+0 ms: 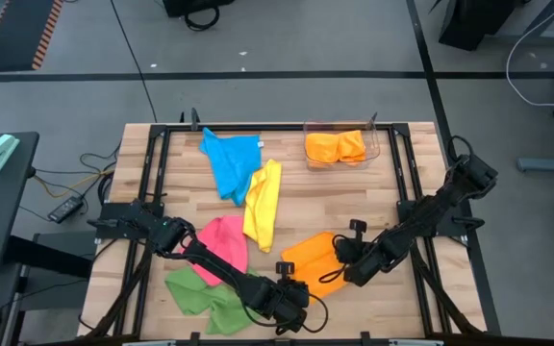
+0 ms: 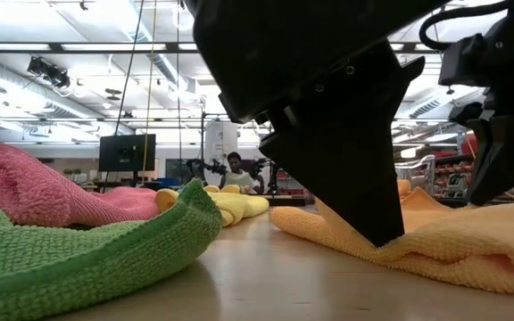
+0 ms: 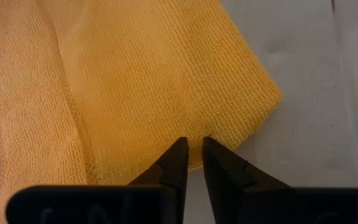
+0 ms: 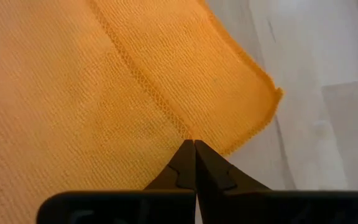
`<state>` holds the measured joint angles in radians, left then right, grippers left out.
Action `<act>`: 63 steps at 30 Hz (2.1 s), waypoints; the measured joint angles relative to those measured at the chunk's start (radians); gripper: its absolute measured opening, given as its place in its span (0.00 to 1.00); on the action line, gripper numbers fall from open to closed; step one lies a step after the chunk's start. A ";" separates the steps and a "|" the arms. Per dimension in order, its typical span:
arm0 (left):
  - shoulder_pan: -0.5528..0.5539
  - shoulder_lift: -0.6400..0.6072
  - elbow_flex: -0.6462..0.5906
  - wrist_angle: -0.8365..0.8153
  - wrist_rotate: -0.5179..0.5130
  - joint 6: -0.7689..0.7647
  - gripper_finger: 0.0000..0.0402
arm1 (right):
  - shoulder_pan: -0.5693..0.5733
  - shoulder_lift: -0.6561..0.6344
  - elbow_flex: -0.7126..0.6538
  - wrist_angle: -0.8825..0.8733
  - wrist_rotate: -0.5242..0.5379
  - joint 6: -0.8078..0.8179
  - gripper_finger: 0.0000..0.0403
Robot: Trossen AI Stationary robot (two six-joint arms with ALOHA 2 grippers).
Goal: Fold microfiber towels
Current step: Fold the orange microfiber cloth
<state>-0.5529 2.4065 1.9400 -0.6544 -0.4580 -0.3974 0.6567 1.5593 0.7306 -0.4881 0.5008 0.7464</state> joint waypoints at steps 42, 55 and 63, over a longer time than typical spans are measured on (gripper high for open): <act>-0.012 -0.015 -0.001 0.000 0.011 -0.010 0.27 | 0.057 -0.098 0.098 -0.163 0.037 -0.062 0.35; -0.023 -0.053 0.000 -0.031 0.001 0.026 0.21 | 0.086 -0.097 0.096 -0.027 0.076 -0.069 0.35; -0.010 -0.053 0.000 -0.107 -0.002 0.024 0.19 | 0.136 -0.097 0.096 -0.032 0.080 -0.092 0.34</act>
<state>-0.5631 2.3531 1.9400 -0.7616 -0.4596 -0.3737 0.7927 1.4620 0.8268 -0.5203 0.5804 0.6546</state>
